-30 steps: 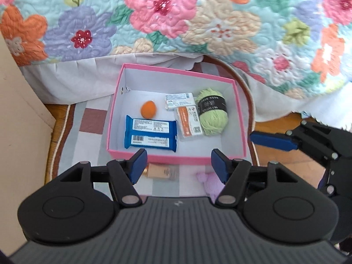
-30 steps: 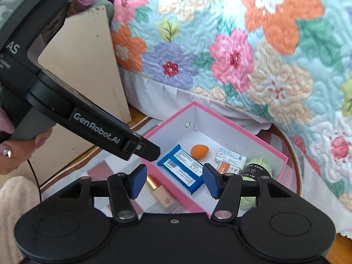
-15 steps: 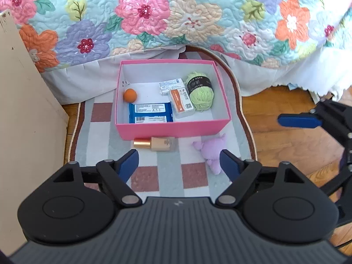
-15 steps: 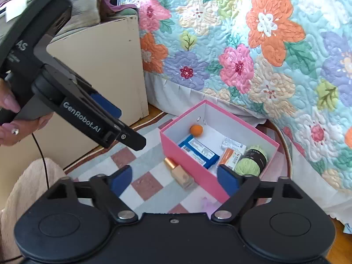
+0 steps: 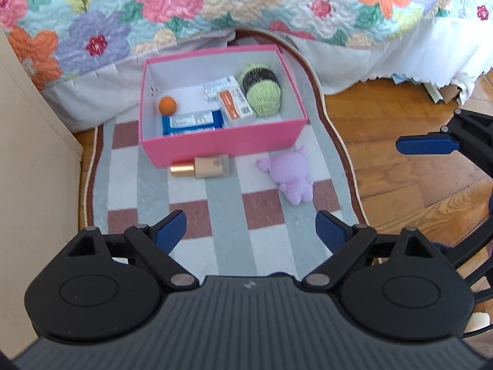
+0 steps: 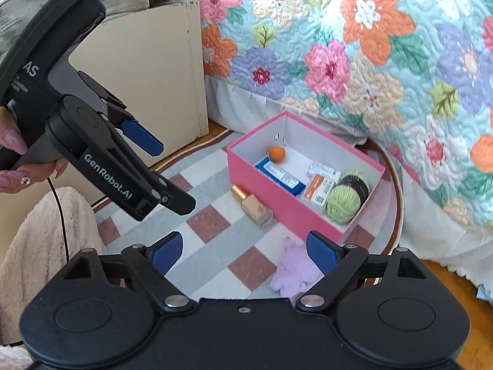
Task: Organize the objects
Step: 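Lift the left gripper away and move it toward the lilac plush toy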
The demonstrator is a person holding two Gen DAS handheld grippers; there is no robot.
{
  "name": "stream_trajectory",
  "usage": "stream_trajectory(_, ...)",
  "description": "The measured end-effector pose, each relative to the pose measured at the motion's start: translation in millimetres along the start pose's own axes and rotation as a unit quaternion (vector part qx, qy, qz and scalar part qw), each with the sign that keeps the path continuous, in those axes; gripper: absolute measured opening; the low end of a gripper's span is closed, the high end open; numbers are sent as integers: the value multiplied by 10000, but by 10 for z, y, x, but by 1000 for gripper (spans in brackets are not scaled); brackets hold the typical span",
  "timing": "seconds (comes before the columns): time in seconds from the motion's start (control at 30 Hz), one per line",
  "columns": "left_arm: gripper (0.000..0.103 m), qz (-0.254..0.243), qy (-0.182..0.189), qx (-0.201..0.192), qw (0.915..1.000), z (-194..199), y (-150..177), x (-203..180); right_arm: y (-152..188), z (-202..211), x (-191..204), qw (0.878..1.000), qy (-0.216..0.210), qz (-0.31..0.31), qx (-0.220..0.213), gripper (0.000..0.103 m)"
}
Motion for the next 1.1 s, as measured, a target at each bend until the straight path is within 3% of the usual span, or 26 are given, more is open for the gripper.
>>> stream_trajectory(0.1, 93, 62, 110, 126, 9998, -157, 45, 13, 116, -135, -29, 9996, -197, -174, 106, 90)
stream_trajectory(0.2, 93, 366, 140, 11, 9992, -323, 61, 70, 237, -287, -63, 9984, -338, -420, 194, 90)
stream_trajectory(0.4, 93, 628, 387, -131, 9972, -685, 46, 111, 448, -582, -169, 9964, -299, -788, 61, 90)
stream_trajectory(0.57, 94, 576, 562, -351, 9961, -978, -5, 103, 583, -879, -256, 9947, -92, -1023, -77, 90)
stream_trajectory(0.77, 94, 620, 567, -265, 9961, -1367, -28, 119, 701, -1214, -288, 9930, 91, -1174, -61, 90)
stream_trajectory(0.9, 93, 717, 790, -193, 9941, -1663, -17, 154, 774, -1417, -287, 9928, 262, -1162, -158, 90)
stream_trajectory(1.1, 92, 951, 588, -114, 9937, -2007, 28, 194, 879, -1769, -271, 9909, 550, -1229, -40, 90)
Point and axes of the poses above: each gripper's, at about its wrist camera, not at the fingertips, and z roughly against the way its jaws point, x to its left, y to its underside, the point moved 2 cm from there along -z, roughly the way its jaws point, and after that the axes turned 3 degrees about x, right-handed, at the moved point
